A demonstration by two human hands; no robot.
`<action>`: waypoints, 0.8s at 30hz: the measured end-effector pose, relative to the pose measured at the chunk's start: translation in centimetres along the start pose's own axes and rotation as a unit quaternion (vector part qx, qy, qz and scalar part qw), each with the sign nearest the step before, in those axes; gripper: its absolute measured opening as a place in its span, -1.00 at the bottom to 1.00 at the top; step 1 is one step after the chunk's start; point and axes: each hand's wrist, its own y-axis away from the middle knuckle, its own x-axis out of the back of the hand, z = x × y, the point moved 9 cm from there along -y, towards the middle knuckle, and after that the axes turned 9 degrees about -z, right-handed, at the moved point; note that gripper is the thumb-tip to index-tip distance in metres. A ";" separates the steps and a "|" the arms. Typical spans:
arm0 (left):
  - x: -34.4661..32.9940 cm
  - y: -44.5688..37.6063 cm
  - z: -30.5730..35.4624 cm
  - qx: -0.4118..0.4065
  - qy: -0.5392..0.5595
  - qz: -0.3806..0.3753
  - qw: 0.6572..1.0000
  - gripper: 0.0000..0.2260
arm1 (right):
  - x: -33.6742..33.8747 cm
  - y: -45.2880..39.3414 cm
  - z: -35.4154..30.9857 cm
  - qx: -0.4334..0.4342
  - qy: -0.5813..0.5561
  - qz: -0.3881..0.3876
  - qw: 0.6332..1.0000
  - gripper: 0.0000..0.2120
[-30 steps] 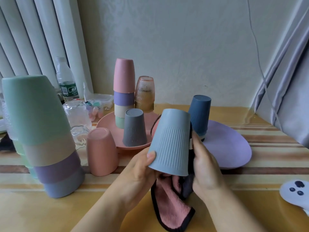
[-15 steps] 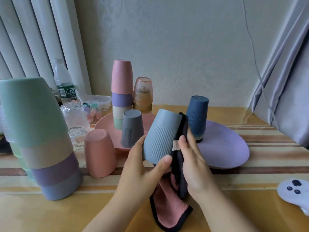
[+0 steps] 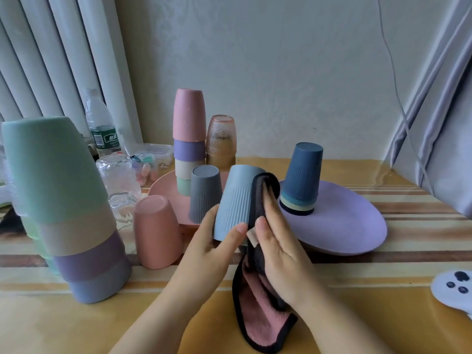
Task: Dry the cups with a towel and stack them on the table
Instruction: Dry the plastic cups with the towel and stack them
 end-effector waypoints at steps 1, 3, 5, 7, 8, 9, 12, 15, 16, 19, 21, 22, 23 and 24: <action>-0.5 0.0 -0.1 0.001 0.000 -0.022 1.000 -0.66 | 0.7 0.0 0.0 -0.007 -0.018 0.011 1.000 -0.62; -1.5 0.2 -0.6 0.014 0.039 -0.062 0.997 -0.70 | 2.2 -0.1 0.4 -0.022 -0.085 0.039 0.995 -0.66; -2.4 0.5 -0.9 0.028 0.099 -0.097 0.990 -0.71 | 3.5 0.0 1.2 -0.032 -0.154 0.082 0.984 -0.69; -2.8 0.6 -1.0 0.026 0.134 -0.121 0.983 -0.66 | 3.9 0.2 1.7 -0.038 -0.194 0.104 0.975 -0.75; -2.8 0.6 -0.9 0.022 0.143 -0.125 0.981 -0.64 | 3.7 0.2 1.6 -0.039 -0.208 0.102 0.972 -0.78; -2.7 0.5 -0.9 0.019 0.152 -0.122 0.981 -0.61 | 3.3 0.2 1.6 -0.039 -0.216 0.095 0.971 -0.80; -1.9 0.2 -1.0 0.009 0.168 -0.093 0.981 -0.52 | 2.0 0.3 1.6 -0.043 -0.211 0.070 0.974 -0.75; -0.6 -0.3 -1.2 0.002 0.160 -0.047 0.986 -0.45 | 0.7 0.4 2.0 -0.045 -0.193 0.047 0.979 -0.72; 0.1 -0.4 -1.5 0.010 0.170 -0.026 0.985 -0.43 | 0.3 0.5 2.2 -0.051 -0.184 0.041 0.981 -0.74; 1.2 -0.5 -2.1 0.027 0.156 0.020 0.987 -0.41 | 0.1 0.5 2.3 -0.058 -0.182 0.043 0.981 -0.76; 2.0 -0.4 -2.0 0.016 0.116 0.065 0.991 -0.48 | 0.8 0.3 1.7 -0.042 -0.195 0.060 0.978 -0.73; 2.5 -0.2 -1.8 0.006 0.096 0.096 0.991 -0.54 | 1.2 0.2 1.4 -0.035 -0.188 0.063 0.979 -0.71; 3.0 0.0 -1.3 -0.010 0.067 0.126 0.990 -0.60 | 1.4 0.1 1.0 -0.030 -0.177 0.059 0.982 -0.71; 3.3 0.3 -0.5 -0.032 0.032 0.146 0.988 -0.65 | 1.5 0.0 1.0 -0.030 -0.164 0.057 0.984 -0.69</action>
